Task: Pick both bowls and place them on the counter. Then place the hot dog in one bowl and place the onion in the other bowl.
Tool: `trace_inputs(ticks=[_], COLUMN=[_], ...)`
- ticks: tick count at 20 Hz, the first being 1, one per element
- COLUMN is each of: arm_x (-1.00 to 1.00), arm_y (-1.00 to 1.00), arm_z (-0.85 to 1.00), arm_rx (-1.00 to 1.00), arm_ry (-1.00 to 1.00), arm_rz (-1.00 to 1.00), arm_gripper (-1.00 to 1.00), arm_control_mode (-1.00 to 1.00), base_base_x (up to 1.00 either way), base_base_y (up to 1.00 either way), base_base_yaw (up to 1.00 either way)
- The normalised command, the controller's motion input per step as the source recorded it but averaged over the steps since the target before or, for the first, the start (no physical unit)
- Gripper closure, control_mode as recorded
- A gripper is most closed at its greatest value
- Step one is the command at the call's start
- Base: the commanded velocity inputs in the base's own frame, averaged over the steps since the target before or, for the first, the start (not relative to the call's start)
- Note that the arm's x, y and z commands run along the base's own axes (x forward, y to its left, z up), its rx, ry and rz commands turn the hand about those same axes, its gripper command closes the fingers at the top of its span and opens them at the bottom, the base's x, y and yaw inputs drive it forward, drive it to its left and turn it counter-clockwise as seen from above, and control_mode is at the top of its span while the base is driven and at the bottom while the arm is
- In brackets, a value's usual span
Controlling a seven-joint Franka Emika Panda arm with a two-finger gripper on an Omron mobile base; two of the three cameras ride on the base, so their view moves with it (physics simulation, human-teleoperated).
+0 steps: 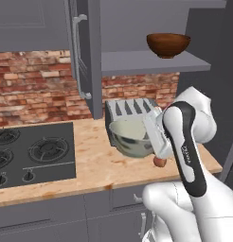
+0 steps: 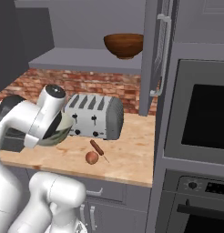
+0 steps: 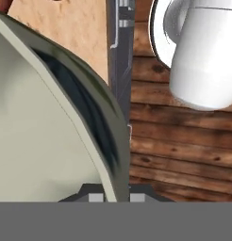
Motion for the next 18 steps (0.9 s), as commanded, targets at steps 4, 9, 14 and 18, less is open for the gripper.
trace_inputs(ticks=[4, 9, 14, 18], arm_x=[0.33, 0.48, 0.53, 0.44], arm_y=[0.44, 0.49, 0.22, 0.17], arm_z=[-0.56, -0.53, -0.52, -0.54], arm_rx=[-0.05, -0.10, -0.10, -0.10], arm_ry=[0.00, 0.01, 0.00, 0.00], arm_rz=[0.02, 0.03, 0.01, 0.00], arm_gripper=[1.00, 1.00, 1.00, 1.00], arm_control_mode=[-1.00, -1.00, -1.00, -1.00], base_base_x=[0.00, 0.00, 0.00, 0.00], base_base_y=[0.00, 0.00, 0.00, 0.00], base_base_yaw=[0.00, 0.00, 0.00, 0.00])
